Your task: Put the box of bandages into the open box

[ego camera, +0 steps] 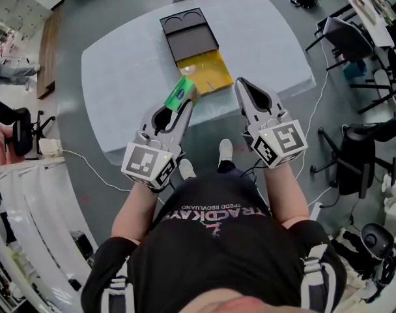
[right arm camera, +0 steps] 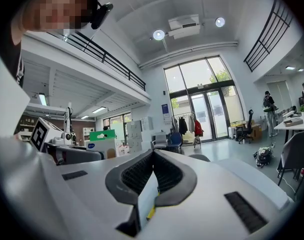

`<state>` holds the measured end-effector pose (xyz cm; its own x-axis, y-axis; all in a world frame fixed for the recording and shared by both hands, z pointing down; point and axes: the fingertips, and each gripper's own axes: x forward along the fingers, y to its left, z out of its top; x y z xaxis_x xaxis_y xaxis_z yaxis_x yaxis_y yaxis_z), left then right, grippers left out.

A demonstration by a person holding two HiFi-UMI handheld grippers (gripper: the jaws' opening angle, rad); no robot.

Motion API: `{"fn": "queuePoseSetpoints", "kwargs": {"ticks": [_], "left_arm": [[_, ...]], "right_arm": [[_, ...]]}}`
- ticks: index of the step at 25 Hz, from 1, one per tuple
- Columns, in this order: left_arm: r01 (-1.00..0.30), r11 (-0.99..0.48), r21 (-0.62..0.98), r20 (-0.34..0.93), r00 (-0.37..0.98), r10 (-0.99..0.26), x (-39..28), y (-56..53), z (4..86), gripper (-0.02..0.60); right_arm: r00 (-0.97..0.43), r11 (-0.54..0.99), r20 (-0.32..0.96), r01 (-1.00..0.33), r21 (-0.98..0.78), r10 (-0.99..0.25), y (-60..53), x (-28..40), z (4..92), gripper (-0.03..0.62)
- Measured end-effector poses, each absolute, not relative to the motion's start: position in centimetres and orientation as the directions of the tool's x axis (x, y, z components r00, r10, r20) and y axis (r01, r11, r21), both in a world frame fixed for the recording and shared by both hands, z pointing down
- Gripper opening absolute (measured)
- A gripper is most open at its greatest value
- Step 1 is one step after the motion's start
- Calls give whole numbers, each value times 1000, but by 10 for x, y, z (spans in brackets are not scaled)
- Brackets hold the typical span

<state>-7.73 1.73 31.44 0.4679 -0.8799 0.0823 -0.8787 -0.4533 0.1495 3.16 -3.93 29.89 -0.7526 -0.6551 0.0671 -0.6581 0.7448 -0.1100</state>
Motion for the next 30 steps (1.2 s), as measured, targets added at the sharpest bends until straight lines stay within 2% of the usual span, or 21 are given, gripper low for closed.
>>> {"fn": "queuePoseSetpoints", "kwargs": {"ticks": [30], "left_arm": [[-953, -254, 168, 139, 278, -951, -31, -49, 332, 101]], "right_arm": [[-886, 872, 93, -464, -157, -455, -130, 53, 323, 11]]}}
